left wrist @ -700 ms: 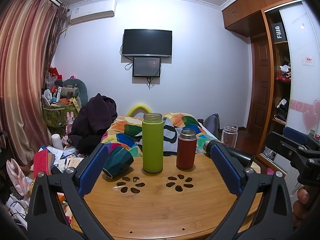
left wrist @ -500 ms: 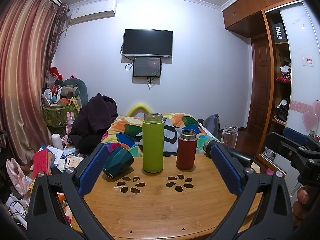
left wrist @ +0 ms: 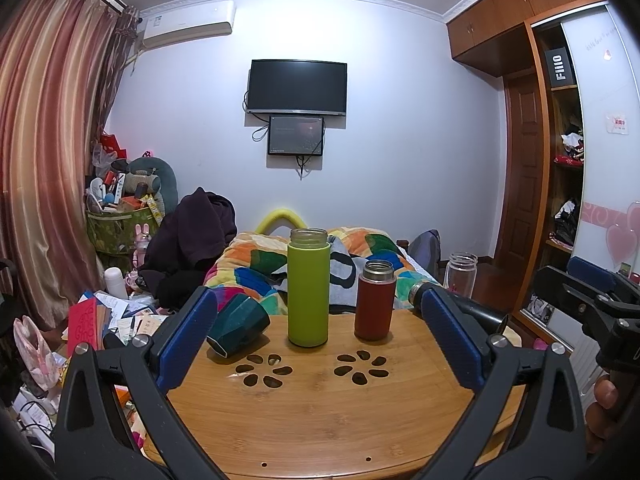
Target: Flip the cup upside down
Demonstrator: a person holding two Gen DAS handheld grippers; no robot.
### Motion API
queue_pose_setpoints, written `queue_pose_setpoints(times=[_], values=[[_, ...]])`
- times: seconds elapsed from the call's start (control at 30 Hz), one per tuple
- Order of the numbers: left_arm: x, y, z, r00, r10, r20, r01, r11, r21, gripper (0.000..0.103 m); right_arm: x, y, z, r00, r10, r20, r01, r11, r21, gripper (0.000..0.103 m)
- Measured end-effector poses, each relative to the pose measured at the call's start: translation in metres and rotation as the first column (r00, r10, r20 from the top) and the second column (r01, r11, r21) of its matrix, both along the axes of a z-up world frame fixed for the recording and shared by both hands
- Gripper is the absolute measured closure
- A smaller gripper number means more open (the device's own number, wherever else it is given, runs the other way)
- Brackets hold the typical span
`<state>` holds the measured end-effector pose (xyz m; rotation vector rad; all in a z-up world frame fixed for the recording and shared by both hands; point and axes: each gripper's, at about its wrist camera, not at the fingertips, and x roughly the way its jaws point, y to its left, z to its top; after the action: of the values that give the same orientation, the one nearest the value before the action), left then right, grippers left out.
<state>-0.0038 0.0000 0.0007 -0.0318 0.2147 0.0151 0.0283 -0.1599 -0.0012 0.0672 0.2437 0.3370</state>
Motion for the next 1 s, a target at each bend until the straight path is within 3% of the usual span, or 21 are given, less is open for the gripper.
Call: queue_pose_setpoints(times=[0.6,0.8,1.0], values=[[0.007,-0.002,-0.002,0.999,-0.021,-0.025,0.021,1.000,-0.006,0.000,0.002,-0.004,-0.001,1.000,-0.005,-0.008,0.005,1.000,0.009,0.000],[0.060,-0.020,-0.017,0.982,-0.140,-0.129,0.133,0.989,-0.063,0.000,0.019,-0.024,-0.014,0.998,-0.040,-0.045,0.041,0.999,0.020,0.000],[0.152,-0.054,-0.047,0.931,-0.222,-0.289,0.206,0.975,-0.087,0.000,0.035,-0.052,-0.033,0.991,-0.089,-0.096,0.092,0.995,0.030,0.000]])
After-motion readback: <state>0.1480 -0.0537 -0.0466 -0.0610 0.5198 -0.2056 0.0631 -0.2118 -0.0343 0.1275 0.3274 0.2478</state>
